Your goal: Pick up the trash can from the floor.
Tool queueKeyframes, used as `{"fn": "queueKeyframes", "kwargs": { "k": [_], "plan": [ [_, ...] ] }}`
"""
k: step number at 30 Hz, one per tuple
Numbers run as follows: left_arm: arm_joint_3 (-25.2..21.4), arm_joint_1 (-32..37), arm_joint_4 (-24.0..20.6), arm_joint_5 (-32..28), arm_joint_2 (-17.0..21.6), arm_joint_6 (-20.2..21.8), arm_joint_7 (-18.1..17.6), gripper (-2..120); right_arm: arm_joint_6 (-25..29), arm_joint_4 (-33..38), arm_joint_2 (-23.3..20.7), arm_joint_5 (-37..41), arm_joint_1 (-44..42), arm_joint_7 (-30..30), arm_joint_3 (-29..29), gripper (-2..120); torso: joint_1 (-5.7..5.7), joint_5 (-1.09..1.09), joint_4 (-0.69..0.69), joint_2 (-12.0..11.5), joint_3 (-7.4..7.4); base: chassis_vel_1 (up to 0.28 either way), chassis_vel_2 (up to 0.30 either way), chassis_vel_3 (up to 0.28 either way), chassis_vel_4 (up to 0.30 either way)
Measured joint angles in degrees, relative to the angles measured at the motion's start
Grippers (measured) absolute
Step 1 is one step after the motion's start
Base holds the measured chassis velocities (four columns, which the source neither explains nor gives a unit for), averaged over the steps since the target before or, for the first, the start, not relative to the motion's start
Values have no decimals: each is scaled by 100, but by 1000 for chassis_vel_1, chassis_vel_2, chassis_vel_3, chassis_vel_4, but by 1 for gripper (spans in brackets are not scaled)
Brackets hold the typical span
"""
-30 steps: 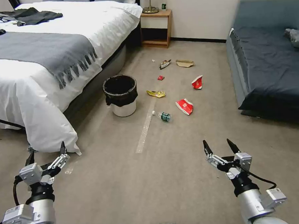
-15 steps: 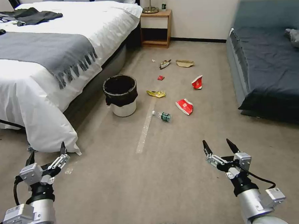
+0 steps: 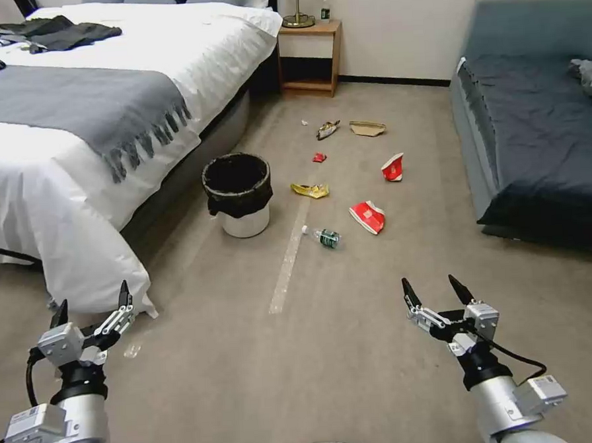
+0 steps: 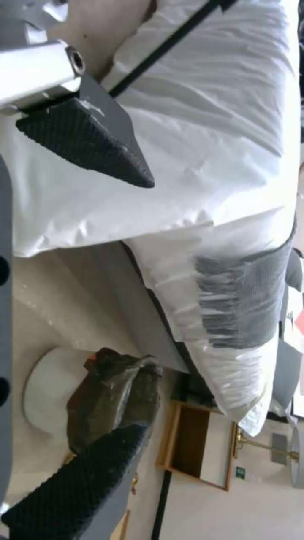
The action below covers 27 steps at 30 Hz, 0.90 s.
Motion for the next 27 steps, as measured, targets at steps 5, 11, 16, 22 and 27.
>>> {"fn": "queueKeyframes", "kwargs": {
  "k": [5, 11, 16, 22, 27],
  "plan": [
    [0, 7, -1, -9, 9, -14, 0, 100, 17, 17, 17, -17, -30, -9, 9, 100, 0, 0, -1, 0, 0, -152, 136, 135, -146],
    [-7, 20, -20, -26, 33, -23, 1, 100, 29, 47, 34, -20, -46, -34, 17, 100, 0, -2, 0, 0, 0, -114, 127, 129, -123],
    [-30, 34, -54, -58, 54, -27, 1, 100, 36, 74, 42, -18, -58, -55, 20, 100, 0, 0, -1, 0, 0, -131, 135, 127, -142],
    [-36, 66, -73, -67, 51, -45, 1, 100, 48, 108, 39, -16, -104, -67, 33, 100, 0, 0, -1, 0, 0, -149, 143, 142, -138],
    [-27, 93, -90, -67, 27, -56, 2, 100, 59, 121, 30, -14, -129, -73, 45, 100, 0, 0, 0, 0, 0, -129, 143, 150, -160]
  ]
}}
